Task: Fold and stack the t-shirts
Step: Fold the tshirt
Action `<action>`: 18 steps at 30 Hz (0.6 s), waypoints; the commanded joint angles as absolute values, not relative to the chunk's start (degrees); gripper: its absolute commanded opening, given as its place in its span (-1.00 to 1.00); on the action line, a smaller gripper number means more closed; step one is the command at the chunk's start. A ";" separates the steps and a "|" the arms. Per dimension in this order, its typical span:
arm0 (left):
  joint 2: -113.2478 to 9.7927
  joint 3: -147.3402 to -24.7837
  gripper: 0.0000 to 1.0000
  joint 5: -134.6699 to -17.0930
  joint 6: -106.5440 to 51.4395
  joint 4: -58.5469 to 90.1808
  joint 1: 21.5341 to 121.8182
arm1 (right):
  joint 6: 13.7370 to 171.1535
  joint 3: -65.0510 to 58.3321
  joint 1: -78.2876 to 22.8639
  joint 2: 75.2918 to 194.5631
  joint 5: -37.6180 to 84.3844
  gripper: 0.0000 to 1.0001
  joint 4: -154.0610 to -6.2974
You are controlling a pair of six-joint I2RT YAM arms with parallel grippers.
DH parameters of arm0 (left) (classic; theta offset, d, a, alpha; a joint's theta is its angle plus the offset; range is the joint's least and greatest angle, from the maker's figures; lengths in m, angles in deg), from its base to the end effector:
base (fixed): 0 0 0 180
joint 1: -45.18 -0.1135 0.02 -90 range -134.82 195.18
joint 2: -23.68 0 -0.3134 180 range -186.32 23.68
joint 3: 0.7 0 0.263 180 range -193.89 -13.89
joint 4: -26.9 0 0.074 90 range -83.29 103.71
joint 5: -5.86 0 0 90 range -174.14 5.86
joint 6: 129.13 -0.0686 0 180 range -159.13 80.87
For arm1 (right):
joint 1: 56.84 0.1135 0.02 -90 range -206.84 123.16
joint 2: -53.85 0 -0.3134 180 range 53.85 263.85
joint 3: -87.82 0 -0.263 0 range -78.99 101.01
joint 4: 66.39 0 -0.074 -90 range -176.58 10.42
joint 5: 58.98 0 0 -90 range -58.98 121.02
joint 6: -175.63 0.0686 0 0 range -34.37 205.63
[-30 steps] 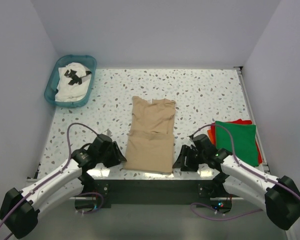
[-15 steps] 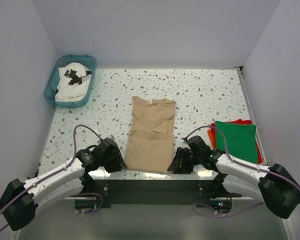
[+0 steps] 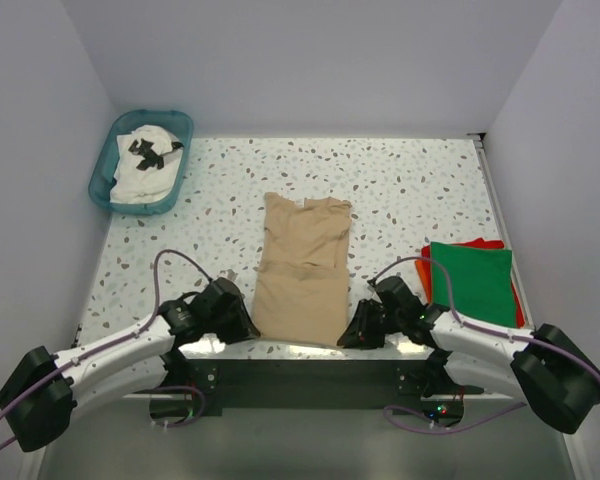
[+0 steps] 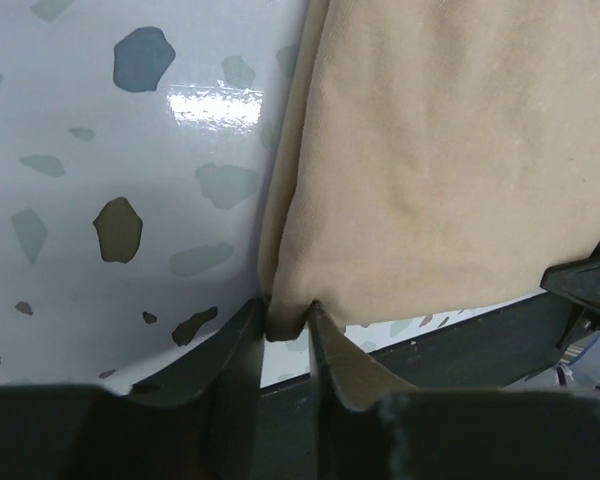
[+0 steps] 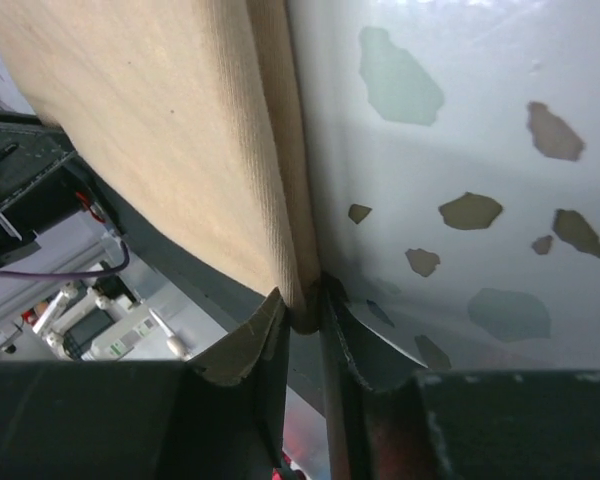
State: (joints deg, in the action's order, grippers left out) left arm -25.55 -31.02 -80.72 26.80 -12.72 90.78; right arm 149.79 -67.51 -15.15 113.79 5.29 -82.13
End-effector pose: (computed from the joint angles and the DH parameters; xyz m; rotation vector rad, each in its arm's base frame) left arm 0.0940 -0.1018 0.1441 -0.4705 2.7576 -0.6986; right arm 0.1020 0.1308 0.1273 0.3276 2.8259 1.1913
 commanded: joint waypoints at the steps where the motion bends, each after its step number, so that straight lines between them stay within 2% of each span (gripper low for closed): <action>1: -27.12 -29.27 -0.49 -82.30 27.05 -11.87 91.84 | 151.28 -68.89 -14.83 112.47 7.91 -0.59 -81.77; 2: -27.12 -29.27 -0.69 -82.21 27.14 -11.43 92.28 | 151.20 -68.80 -14.83 112.12 7.91 -0.65 -82.04; 3: -26.77 -29.27 -0.77 -81.86 27.05 -11.16 92.55 | 151.11 -68.71 -14.83 111.07 7.91 -0.77 -82.65; 5: -26.51 -29.62 -0.98 -81.59 27.31 -11.07 93.51 | 150.15 -67.92 -14.91 109.67 7.91 -0.88 -85.20; 7: -25.81 -30.32 -1.00 -81.59 27.58 -11.68 94.48 | 148.75 -67.48 -14.91 107.04 7.56 -0.98 -88.70; 14: -21.85 -34.36 -1.00 -83.17 29.69 -15.28 100.36 | 142.94 -64.59 -14.91 95.70 6.24 -1.00 -101.28; 18: -20.88 -39.20 -1.00 -86.42 27.93 -17.14 100.37 | 139.61 -59.93 -14.91 91.38 10.61 -1.00 -109.01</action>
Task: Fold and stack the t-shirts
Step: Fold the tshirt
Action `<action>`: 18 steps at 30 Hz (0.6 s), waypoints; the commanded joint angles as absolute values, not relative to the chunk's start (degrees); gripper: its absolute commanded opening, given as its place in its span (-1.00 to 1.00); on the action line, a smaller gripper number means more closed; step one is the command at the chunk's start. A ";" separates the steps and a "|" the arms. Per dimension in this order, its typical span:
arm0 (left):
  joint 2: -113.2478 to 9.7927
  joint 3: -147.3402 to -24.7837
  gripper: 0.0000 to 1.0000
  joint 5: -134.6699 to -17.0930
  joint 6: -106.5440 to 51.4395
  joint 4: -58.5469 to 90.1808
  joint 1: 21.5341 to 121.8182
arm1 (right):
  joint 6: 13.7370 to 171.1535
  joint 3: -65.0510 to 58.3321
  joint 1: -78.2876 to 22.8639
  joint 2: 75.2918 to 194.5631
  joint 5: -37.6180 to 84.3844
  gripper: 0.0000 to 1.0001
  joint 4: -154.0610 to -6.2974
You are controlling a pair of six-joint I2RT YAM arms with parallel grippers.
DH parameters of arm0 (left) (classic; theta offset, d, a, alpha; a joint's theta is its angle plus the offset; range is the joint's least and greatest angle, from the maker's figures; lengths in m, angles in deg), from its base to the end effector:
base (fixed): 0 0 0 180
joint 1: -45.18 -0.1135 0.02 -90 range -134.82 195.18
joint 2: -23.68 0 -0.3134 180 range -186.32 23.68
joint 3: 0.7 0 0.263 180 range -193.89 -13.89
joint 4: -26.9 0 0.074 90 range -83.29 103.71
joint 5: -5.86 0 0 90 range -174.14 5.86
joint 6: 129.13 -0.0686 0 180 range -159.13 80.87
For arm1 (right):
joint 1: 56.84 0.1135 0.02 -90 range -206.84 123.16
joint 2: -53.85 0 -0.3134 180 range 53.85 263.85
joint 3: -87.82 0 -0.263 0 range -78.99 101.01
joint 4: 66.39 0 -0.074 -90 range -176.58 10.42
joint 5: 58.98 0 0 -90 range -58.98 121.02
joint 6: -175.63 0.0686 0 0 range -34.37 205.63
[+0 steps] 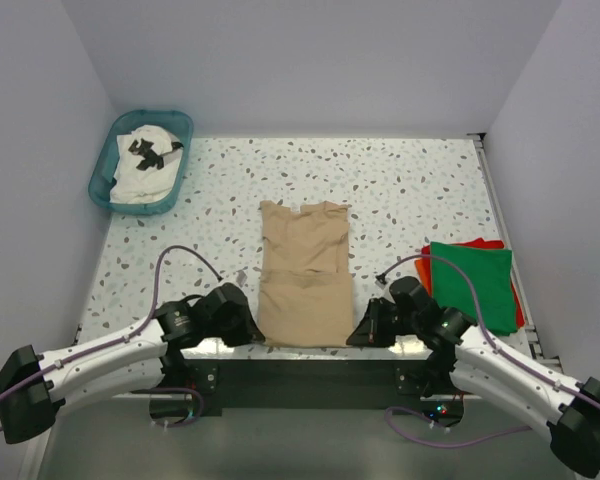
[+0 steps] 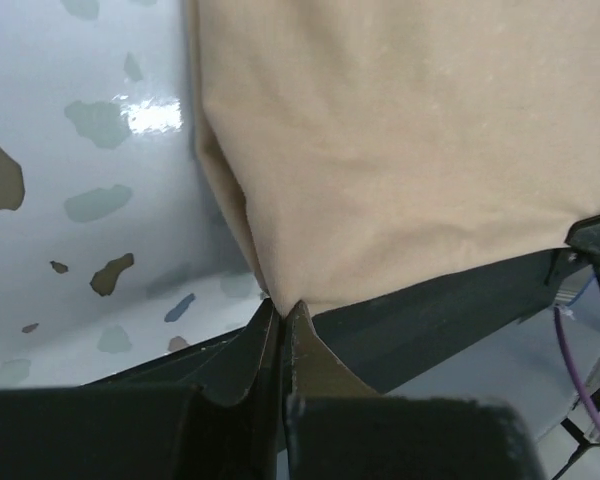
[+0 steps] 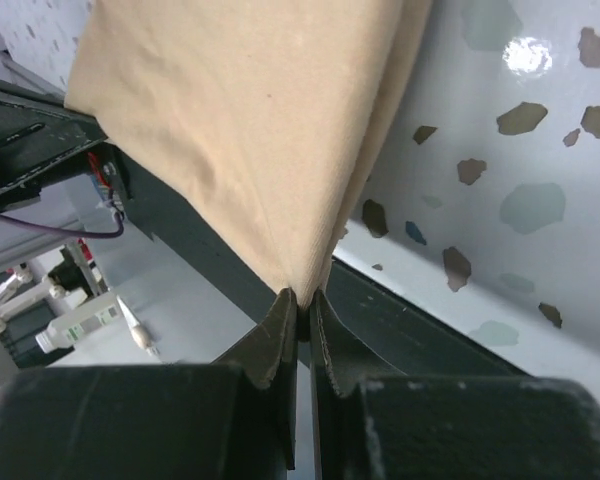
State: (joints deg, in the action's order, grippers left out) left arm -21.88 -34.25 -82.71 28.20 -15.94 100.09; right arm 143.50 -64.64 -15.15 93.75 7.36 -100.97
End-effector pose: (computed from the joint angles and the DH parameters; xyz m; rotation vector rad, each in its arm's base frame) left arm 0.0790 -0.1155 0.1660 -0.2878 2.7462 -0.7825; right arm 0.0787 0.1070 0.1583 0.1598 2.7176 1.1842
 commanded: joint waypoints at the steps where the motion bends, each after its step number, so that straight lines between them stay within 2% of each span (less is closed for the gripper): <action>1: -20.97 -40.68 -1.00 -86.78 27.84 -16.79 100.37 | 138.99 -57.31 -14.91 90.85 11.68 -1.00 -111.64; 12: -27.12 -51.59 -1.00 -92.05 22.49 -15.29 98.62 | 130.99 -40.68 -15.44 101.20 22.49 -1.00 -117.29; 18: -32.73 -58.35 -1.00 -87.85 15.90 -11.69 89.75 | 127.56 -32.86 -20.62 107.89 22.25 -1.00 -114.48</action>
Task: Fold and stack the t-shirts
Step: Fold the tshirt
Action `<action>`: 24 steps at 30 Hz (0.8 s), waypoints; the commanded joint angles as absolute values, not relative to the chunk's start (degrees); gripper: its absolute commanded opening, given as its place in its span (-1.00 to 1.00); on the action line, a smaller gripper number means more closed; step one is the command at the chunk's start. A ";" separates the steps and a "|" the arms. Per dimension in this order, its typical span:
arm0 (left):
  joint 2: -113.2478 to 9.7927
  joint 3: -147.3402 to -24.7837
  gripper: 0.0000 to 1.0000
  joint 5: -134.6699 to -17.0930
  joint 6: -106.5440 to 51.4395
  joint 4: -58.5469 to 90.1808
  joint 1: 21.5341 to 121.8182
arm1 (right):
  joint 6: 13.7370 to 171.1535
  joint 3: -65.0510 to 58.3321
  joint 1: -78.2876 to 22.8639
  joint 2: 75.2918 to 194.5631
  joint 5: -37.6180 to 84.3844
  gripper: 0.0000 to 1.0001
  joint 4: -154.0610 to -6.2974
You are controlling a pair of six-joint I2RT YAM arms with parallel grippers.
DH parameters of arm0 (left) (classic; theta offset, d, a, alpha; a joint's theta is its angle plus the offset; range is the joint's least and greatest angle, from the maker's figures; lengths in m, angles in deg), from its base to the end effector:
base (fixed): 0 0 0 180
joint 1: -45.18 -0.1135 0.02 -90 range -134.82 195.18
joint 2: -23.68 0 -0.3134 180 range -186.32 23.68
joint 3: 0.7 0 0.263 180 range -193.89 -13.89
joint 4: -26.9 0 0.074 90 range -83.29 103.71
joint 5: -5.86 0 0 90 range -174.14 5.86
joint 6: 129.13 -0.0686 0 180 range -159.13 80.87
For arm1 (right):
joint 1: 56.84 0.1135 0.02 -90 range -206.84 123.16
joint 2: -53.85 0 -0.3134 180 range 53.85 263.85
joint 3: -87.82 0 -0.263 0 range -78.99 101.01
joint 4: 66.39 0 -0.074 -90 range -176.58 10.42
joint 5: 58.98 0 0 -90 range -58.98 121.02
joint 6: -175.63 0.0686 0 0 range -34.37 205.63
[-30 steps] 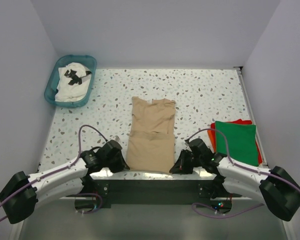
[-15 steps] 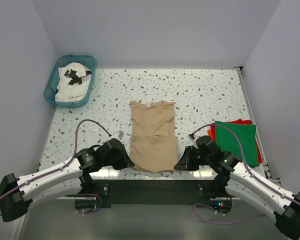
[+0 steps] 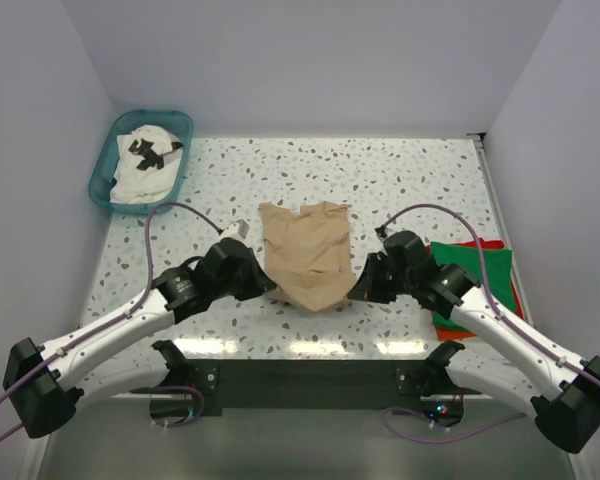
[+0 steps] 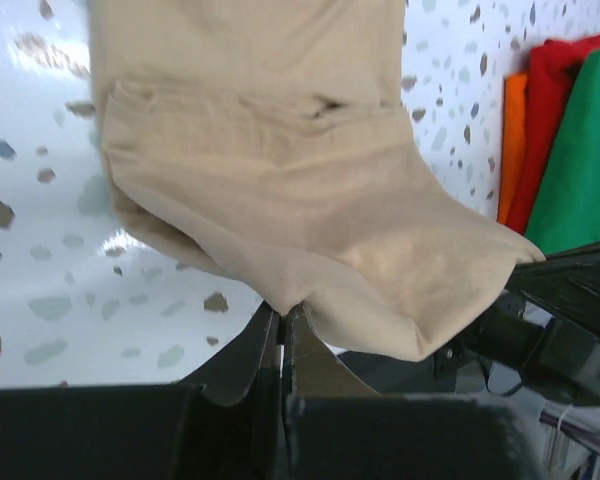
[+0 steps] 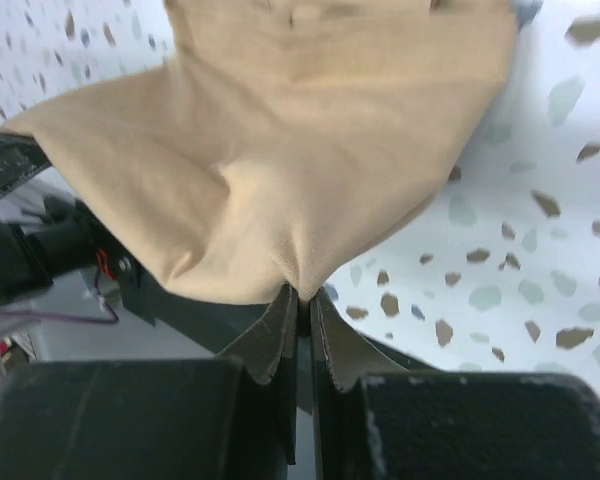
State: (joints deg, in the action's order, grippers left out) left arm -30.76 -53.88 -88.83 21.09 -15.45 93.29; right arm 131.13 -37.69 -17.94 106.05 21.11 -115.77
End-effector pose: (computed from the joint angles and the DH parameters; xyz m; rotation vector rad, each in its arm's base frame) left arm 0.1402 -0.1479 0.2645 -0.3057 2.4681 -0.8042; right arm 0.1382 0.1267 0.2679 0.0605 2.5707 0.8435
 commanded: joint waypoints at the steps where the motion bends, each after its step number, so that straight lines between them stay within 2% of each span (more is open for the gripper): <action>1: -33.53 -59.24 -1.00 -87.49 15.19 -10.82 87.82 | 127.21 -31.46 -21.85 110.07 21.10 -1.00 -112.74; 5: -40.02 -64.16 -1.00 -86.96 11.32 -9.14 84.65 | 126.15 -27.41 -27.91 116.50 16.53 -1.00 -108.51; 11: -48.98 -69.70 -1.00 -81.43 9.39 -3.35 77.00 | 124.39 -18.01 -31.43 128.36 13.80 -1.00 -104.46; 24: -72.55 -85.77 -1.00 -72.81 8.42 3.87 65.13 | 124.47 5.02 -40.93 160.70 5.36 -1.00 -98.40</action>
State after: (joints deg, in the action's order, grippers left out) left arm -68.81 -82.12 -75.89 9.47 -0.88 67.07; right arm 124.90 0.34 -39.80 156.63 9.57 -101.76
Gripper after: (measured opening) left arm 0.029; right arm 0.062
